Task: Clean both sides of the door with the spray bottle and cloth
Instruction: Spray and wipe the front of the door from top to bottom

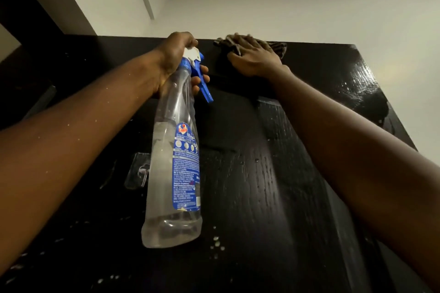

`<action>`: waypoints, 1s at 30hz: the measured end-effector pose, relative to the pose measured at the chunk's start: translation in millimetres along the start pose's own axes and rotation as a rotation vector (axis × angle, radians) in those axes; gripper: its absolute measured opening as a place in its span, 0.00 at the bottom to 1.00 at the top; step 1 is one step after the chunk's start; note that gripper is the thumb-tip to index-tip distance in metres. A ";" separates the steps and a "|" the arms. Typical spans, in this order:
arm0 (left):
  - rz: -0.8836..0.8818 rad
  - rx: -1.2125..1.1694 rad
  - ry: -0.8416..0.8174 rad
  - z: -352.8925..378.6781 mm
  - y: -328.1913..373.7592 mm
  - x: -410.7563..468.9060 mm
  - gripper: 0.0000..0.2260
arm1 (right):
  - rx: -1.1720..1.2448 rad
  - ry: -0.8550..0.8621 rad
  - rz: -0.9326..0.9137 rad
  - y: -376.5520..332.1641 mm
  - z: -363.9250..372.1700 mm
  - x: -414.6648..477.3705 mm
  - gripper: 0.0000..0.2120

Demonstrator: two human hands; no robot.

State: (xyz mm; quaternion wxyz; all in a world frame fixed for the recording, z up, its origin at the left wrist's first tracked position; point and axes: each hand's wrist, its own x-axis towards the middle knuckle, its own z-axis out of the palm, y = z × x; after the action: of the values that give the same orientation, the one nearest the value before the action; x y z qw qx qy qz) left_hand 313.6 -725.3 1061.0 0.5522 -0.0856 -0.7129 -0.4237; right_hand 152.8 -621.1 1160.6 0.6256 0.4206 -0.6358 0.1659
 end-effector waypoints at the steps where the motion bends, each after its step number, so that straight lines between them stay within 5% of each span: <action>1: 0.006 -0.012 -0.007 -4.4 -3.9 1.4 0.18 | -0.008 -0.021 -0.053 -3.3 2.8 -6.0 0.29; 5: 0.030 -0.045 -0.024 -23.1 -10.9 0.0 0.18 | -0.015 0.005 -0.129 11.8 6.3 -54.3 0.27; 13: 0.016 -0.157 -0.100 -56.8 -23.8 -0.7 0.18 | 0.018 0.070 0.288 3.2 1.2 -1.1 0.31; 18: 0.022 -0.198 -0.131 -70.9 -22.6 0.3 0.19 | -0.016 0.009 0.012 -67.4 14.9 21.7 0.30; 22: 0.018 -0.194 -0.155 -75.8 -12.9 -0.4 0.20 | -0.033 0.020 -0.112 -56.5 21.7 -16.0 0.28; 30: 0.012 -0.101 -0.150 -94.6 1.8 2.5 0.19 | 0.035 0.049 0.269 -10.3 5.1 -22.0 0.31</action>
State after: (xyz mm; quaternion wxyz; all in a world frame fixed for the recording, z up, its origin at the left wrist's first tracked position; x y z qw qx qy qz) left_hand 381.3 -791.1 1067.0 0.4949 -0.1493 -0.7294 -0.4481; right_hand 154.2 -623.8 1136.0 0.6054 0.3384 -0.6681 0.2695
